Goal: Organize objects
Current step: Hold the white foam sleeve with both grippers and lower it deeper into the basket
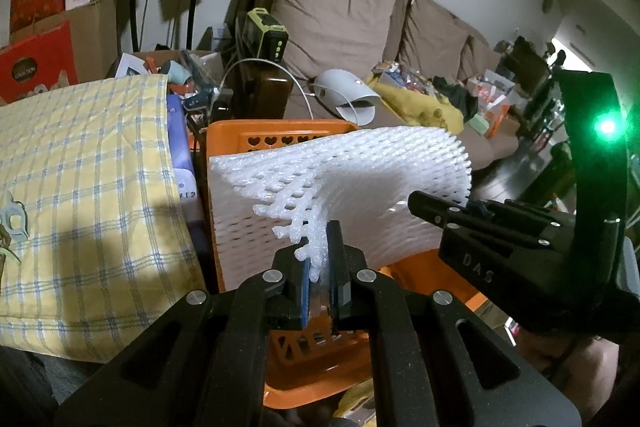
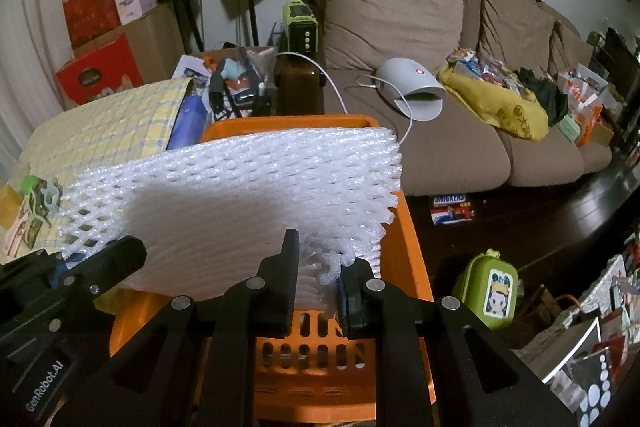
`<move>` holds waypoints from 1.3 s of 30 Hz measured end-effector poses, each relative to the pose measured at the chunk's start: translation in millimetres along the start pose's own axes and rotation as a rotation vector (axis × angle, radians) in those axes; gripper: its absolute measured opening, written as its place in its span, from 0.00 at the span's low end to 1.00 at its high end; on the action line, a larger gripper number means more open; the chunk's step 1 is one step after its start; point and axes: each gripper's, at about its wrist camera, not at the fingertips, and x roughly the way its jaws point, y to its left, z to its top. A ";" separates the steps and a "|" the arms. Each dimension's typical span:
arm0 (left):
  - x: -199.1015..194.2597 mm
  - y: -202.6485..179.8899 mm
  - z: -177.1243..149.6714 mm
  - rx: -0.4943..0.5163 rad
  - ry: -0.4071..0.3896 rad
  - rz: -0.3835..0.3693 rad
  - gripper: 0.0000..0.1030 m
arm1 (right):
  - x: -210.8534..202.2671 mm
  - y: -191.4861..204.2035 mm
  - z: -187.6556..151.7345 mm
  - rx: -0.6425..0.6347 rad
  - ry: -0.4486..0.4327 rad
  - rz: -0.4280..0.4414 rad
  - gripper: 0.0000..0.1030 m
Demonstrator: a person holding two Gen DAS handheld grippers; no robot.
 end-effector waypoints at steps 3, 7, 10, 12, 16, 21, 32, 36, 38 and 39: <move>0.4 2.3 -0.8 -0.009 0.007 -0.007 0.06 | 1.3 -2.2 -1.2 0.005 0.007 0.002 0.15; 1.1 2.9 -1.1 -0.010 0.009 -0.005 0.06 | 1.8 -2.4 -0.9 0.004 0.014 0.004 0.15; 1.9 2.9 -1.9 -0.007 0.012 -0.005 0.06 | 1.4 -1.6 -0.7 0.000 0.016 0.002 0.15; 3.1 3.5 -2.1 -0.008 0.016 -0.006 0.06 | 1.5 -2.1 -1.1 0.001 0.018 0.003 0.15; 5.4 4.0 -2.5 -0.015 0.025 -0.013 0.06 | 3.1 -3.2 -1.9 -0.001 0.026 -0.006 0.15; 6.9 3.4 -2.4 -0.013 0.031 -0.014 0.06 | 4.4 -3.3 -3.2 -0.003 0.031 -0.006 0.15; 12.9 7.2 -2.0 -0.028 0.051 -0.017 0.06 | 9.1 -2.8 -4.7 -0.017 0.050 -0.011 0.15; 14.5 7.1 -3.3 -0.030 0.055 -0.017 0.06 | 9.7 -1.3 -4.7 -0.024 0.051 -0.015 0.15; 16.2 7.7 -3.1 -0.032 0.060 -0.017 0.06 | 11.0 -1.3 -4.8 -0.025 0.053 -0.016 0.15; 16.9 8.3 -3.2 -0.034 0.064 -0.019 0.06 | 11.7 -1.8 -4.7 -0.025 0.055 -0.015 0.15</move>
